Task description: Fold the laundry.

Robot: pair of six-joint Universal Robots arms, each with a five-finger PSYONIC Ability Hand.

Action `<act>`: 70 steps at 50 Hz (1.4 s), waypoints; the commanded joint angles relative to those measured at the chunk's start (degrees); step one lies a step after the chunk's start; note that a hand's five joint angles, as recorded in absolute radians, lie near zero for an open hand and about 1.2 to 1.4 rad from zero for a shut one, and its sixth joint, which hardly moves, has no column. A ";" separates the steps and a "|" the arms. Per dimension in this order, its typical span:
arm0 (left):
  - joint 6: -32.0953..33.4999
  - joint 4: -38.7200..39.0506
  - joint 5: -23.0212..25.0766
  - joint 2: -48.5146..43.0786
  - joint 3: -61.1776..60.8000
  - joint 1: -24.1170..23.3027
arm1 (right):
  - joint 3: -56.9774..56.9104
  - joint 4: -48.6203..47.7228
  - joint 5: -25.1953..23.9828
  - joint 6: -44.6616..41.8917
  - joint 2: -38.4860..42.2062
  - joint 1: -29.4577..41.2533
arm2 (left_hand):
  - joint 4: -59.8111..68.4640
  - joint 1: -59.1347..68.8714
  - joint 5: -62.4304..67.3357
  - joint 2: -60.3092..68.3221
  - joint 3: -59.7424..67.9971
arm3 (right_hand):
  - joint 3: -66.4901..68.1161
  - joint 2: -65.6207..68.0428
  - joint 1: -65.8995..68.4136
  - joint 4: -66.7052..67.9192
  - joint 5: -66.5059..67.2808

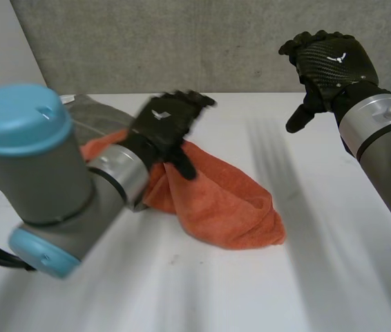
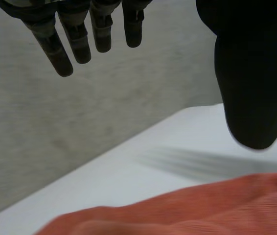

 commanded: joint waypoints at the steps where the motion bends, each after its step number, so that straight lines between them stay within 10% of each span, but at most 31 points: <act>1: 0.54 1.11 -0.18 0.92 -0.20 10.40 | 0.69 0.86 -1.96 -1.68 0.76 0.93 | -1.55 -1.09 -2.87 -1.57 -1.98 | -2.15 -2.50 -1.29 -3.27 -3.84; 15: 19.96 0.84 0.43 -13.13 3.49 20.87 | 0.87 5.26 -3.54 -4.50 12.00 8.31 | -1.17 -0.71 -2.49 -1.19 -1.60 | -2.15 -2.50 -1.29 -3.27 -3.84; 35: 21.81 7.94 0.17 -16.03 4.09 19.02 | -16.35 5.24 -3.28 6.23 30.63 10.95 | 2.02 2.49 0.70 2.01 1.60 | -2.15 -2.50 -1.29 -3.27 -3.84; 53: 26.03 7.44 2.45 -29.58 17.29 18.50 | -5.55 7.19 -3.10 2.98 22.38 10.95 | 14.80 15.26 13.48 14.79 14.38 | -2.15 -2.50 -1.29 -3.27 -3.84; 62: 25.59 1.64 6.24 -29.75 18.96 17.18 | -1.86 5.43 -3.45 2.09 19.66 8.58 | 68.41 68.88 67.09 68.40 67.99 | -2.15 -2.50 -1.29 -3.27 -3.84; 70: 20.78 1.02 2.72 -23.88 18.44 11.39 | -1.68 5.43 -3.02 2.09 18.95 5.85 | 68.45 68.91 67.13 68.43 68.02 | -2.15 -2.50 -1.29 -3.27 -3.84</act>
